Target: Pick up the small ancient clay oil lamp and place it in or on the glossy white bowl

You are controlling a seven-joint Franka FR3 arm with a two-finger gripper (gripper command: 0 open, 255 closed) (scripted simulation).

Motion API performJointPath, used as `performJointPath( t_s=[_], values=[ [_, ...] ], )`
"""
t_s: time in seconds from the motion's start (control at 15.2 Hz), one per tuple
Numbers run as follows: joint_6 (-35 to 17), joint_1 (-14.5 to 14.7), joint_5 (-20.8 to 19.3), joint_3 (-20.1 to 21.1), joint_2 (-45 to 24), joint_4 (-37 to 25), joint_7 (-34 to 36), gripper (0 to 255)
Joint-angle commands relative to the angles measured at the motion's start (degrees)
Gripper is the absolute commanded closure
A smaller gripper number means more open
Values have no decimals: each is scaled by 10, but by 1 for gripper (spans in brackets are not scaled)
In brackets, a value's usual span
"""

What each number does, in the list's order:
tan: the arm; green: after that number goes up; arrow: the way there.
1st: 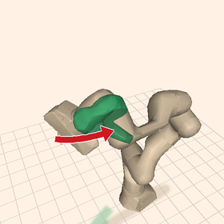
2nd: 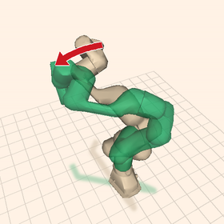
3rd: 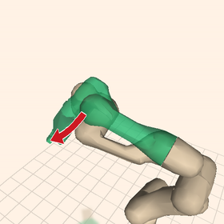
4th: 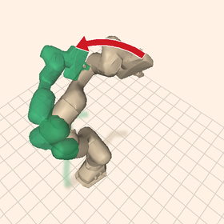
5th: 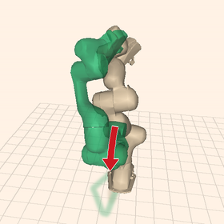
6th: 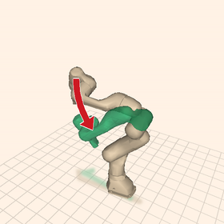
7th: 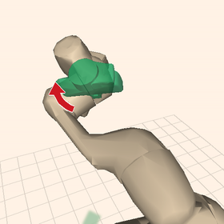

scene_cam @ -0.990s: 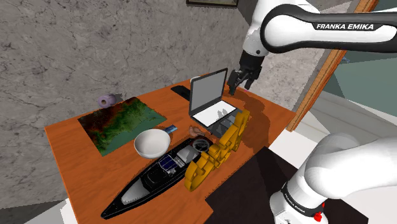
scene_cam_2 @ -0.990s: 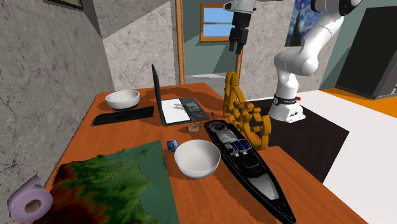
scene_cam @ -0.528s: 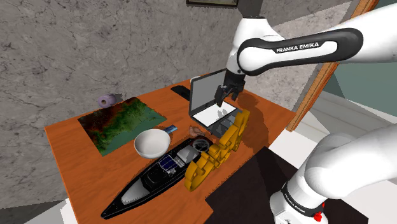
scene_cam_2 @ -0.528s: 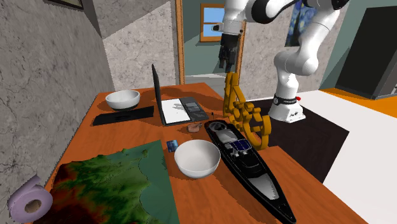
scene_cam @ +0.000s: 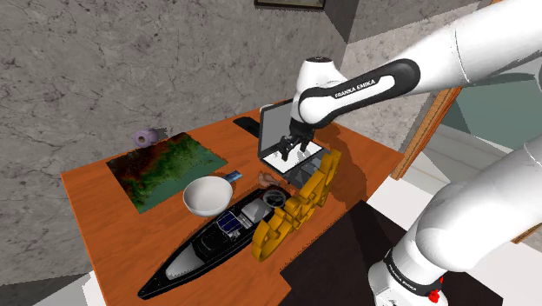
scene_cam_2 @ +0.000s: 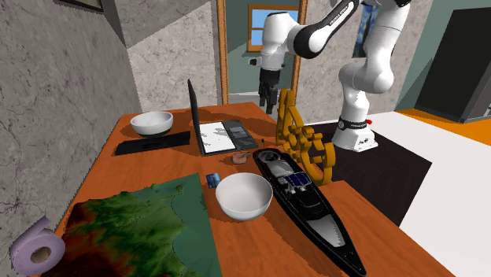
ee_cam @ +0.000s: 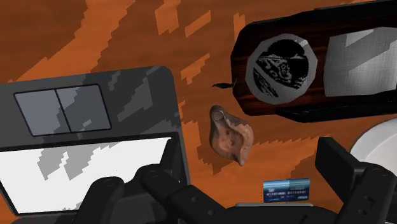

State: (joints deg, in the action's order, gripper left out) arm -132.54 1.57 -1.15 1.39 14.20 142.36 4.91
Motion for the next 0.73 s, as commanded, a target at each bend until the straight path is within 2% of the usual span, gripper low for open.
performJointPath(
  t_s=[0.0, 0.66],
  values=[
    [-39, -1, -1, -2, -50, -9, -6, 0],
    [-165, -1, -3, -2, -281, -98, -25, 0]
  ],
)
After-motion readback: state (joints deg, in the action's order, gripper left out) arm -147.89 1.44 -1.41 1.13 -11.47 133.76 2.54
